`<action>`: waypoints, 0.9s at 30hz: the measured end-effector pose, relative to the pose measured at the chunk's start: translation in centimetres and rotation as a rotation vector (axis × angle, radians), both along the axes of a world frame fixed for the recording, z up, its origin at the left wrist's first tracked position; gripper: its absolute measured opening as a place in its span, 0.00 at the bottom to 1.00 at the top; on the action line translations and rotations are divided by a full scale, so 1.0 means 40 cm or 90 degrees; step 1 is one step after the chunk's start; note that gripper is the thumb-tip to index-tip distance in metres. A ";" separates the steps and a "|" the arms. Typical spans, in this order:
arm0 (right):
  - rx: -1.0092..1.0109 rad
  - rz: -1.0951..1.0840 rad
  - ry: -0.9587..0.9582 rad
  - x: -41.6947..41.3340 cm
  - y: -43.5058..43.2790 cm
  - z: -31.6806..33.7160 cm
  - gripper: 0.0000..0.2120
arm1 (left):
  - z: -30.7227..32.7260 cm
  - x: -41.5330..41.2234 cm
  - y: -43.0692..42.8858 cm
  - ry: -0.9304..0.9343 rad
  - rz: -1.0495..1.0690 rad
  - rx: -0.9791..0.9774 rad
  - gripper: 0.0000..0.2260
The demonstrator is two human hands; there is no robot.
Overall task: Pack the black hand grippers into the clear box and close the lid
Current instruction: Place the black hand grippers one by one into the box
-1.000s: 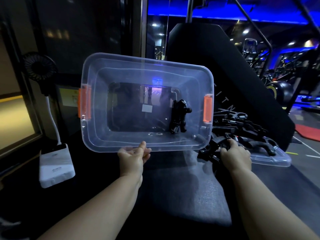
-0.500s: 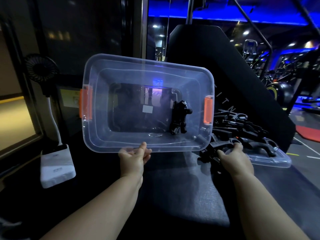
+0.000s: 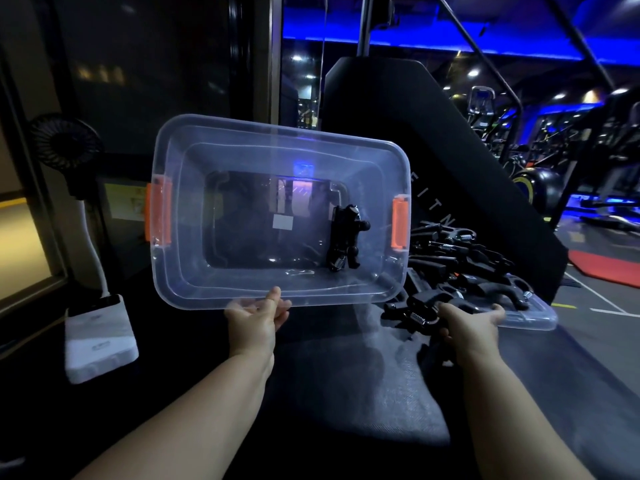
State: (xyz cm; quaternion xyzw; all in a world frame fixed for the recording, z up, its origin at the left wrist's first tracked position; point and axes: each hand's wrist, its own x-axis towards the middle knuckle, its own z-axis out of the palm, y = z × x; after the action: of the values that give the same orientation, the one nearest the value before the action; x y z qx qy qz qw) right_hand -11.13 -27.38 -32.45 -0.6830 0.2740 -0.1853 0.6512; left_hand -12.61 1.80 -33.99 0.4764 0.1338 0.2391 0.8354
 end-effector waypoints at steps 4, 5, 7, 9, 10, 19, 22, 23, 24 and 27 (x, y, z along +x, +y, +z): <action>0.111 -0.015 -0.053 0.002 -0.002 0.007 0.40 | 0.003 -0.002 -0.002 -0.001 0.002 0.005 0.16; 0.128 -0.019 -0.057 0.002 -0.004 0.009 0.36 | 0.004 -0.003 -0.002 -0.001 0.002 0.006 0.16; 0.153 -0.015 -0.054 0.002 -0.009 0.010 0.30 | 0.006 -0.005 -0.003 0.002 0.003 0.007 0.17; 0.161 0.011 -0.040 0.001 -0.013 0.006 0.25 | 0.006 -0.006 -0.003 0.005 0.003 0.007 0.17; 0.157 0.025 -0.031 0.002 -0.016 0.003 0.20 | 0.006 -0.006 -0.002 0.006 0.003 0.007 0.17; 0.213 0.104 -0.053 -0.002 -0.035 -0.002 0.05 | 0.006 -0.007 -0.002 0.001 -0.004 0.000 0.15; 0.241 0.118 -0.082 -0.001 -0.030 0.000 0.06 | 0.007 -0.008 -0.003 0.000 -0.005 0.003 0.15; 0.252 0.120 -0.089 0.000 -0.029 -0.001 0.07 | 0.007 -0.009 -0.003 0.001 -0.004 0.004 0.16; 0.262 0.118 -0.092 0.001 -0.028 0.000 0.08 | 0.008 -0.010 -0.003 0.000 -0.003 0.003 0.16; 0.279 0.117 -0.096 0.002 -0.017 0.006 0.20 | 0.007 -0.010 -0.003 -0.004 -0.002 0.002 0.18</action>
State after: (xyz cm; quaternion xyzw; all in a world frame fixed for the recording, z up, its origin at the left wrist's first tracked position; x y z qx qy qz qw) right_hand -11.04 -28.08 -32.22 -0.5320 0.1950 -0.1118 0.8164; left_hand -13.00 1.70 -33.72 0.4774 0.1297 0.2397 0.8354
